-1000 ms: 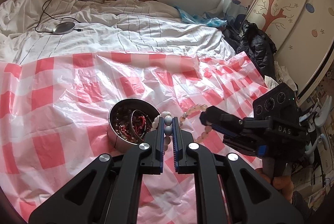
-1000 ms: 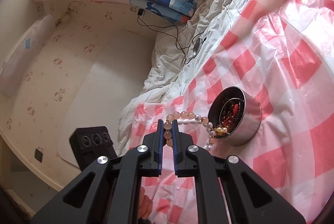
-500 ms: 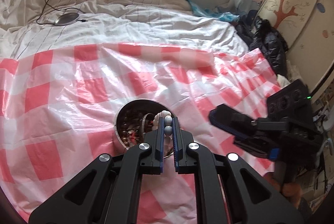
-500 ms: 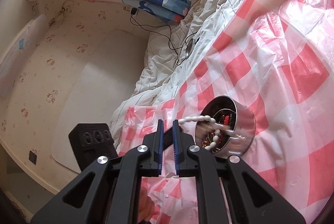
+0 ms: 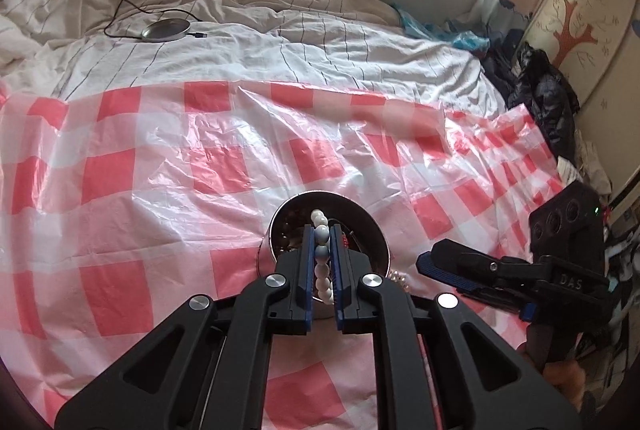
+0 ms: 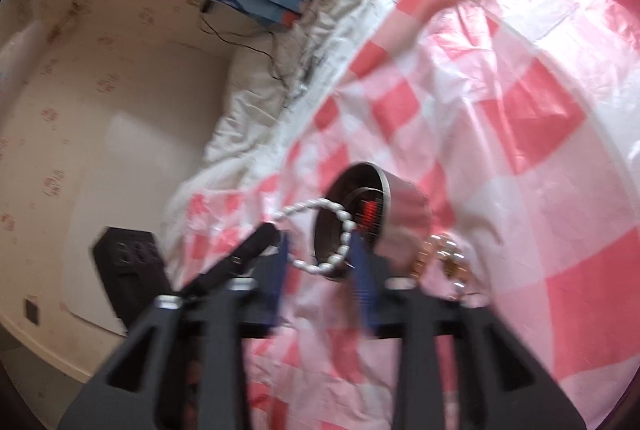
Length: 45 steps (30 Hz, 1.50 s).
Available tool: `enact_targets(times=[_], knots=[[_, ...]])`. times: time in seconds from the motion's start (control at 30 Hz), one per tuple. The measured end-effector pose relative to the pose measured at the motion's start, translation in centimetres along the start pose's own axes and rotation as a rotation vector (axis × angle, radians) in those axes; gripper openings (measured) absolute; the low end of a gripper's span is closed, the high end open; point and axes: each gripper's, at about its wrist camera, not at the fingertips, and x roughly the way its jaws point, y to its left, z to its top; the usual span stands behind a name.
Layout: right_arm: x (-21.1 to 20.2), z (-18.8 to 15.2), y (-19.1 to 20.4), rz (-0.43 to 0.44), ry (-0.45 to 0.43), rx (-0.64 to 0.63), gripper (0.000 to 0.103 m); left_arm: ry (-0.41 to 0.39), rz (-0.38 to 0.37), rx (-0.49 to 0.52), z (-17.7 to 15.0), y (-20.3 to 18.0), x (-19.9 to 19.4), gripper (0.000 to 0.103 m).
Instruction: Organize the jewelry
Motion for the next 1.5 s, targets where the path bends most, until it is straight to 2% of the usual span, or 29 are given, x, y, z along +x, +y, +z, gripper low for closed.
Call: enact_targets(times=[0.03, 0.1, 0.17, 0.27, 0.33, 0.43, 0.5, 0.53, 0.57, 0.6, 0.63, 0.73, 0.87, 1.07, 1.23, 1.33, 1.4, 1.43, 1.5], knots=[[0.0, 0.0, 0.3, -0.038, 0.008, -0.025, 0.043, 0.011, 0.014, 0.018, -0.1, -0.3, 0.2, 0.011], [0.4, -0.3, 1.0, -0.118, 0.050, -0.106, 0.047, 0.031, 0.016, 0.041, -0.3, -0.8, 0.7, 0.023], [1.3, -1.0, 2.1, -0.214, 0.106, -0.217, 0.062, 0.040, 0.018, 0.044, -0.4, -1.0, 1.2, 0.030], [3.4, -2.6, 2.9, -0.410, 0.166, -0.391, 0.065, 0.046, 0.058, 0.051, -0.5, -1.1, 1.5, 0.044], [5.2, -3.6, 2.2, -0.552, 0.193, -0.480, 0.065, 0.026, 0.072, 0.038, -0.3, -0.8, 1.1, 0.044], [6.9, -5.0, 1.9, -0.608, 0.224, -0.580, 0.077, -0.012, 0.063, 0.001, 0.1, -0.1, 0.2, 0.050], [7.4, -5.6, 2.1, -0.650, 0.216, -0.640, 0.076, -0.032, 0.052, -0.018, 0.2, 0.2, -0.4, 0.053], [7.3, -5.7, 2.1, -0.651, 0.206, -0.645, 0.065, -0.036, 0.045, -0.024, 0.3, 0.3, -0.6, 0.053], [7.2, -5.6, 1.9, -0.650, 0.196, -0.637, 0.044, -0.037, 0.037, -0.028, 0.3, 0.3, -0.7, 0.053], [6.6, -5.1, 1.6, -0.652, 0.182, -0.615, 0.032, -0.036, 0.034, -0.027, 0.3, 0.3, -0.7, 0.053], [6.2, -4.7, 1.4, -0.646, 0.175, -0.592, 0.015, -0.036, 0.032, -0.023, 0.3, 0.2, -0.8, 0.053], [5.3, -3.8, 1.2, -0.612, 0.163, -0.538, 0.008, -0.038, 0.024, -0.016, 0.4, 0.1, -1.0, 0.054], [3.8, -2.6, 2.3, -0.505, 0.115, -0.473, 0.008, -0.056, 0.013, -0.030, 0.5, 0.2, -1.7, 0.054], [0.6, -0.4, 3.3, -0.343, 0.013, -0.362, 0.008, -0.084, -0.035, -0.121, 0.7, 2.1, -2.8, 0.056], [-1.3, -0.1, 5.1, -0.188, -0.051, -0.326, 0.008, -0.090, -0.082, -0.185, 0.8, 3.2, -3.1, 0.057], [-1.3, 0.7, 6.5, -0.071, -0.079, -0.295, 0.008, -0.096, -0.092, -0.198, 0.8, 3.5, -3.3, 0.057], [-0.4, 1.4, 7.1, -0.025, -0.079, -0.267, 0.009, -0.099, -0.096, -0.201, 0.8, 3.5, -3.4, 0.058], [0.5, 1.8, 7.2, -0.033, -0.063, -0.258, 0.009, -0.100, -0.097, -0.201, 0.7, 3.5, -3.5, 0.058], [2.2, 2.0, 6.8, -0.143, -0.044, -0.258, 0.032, -0.098, -0.096, -0.202, 0.7, 3.6, -3.5, 0.059]])
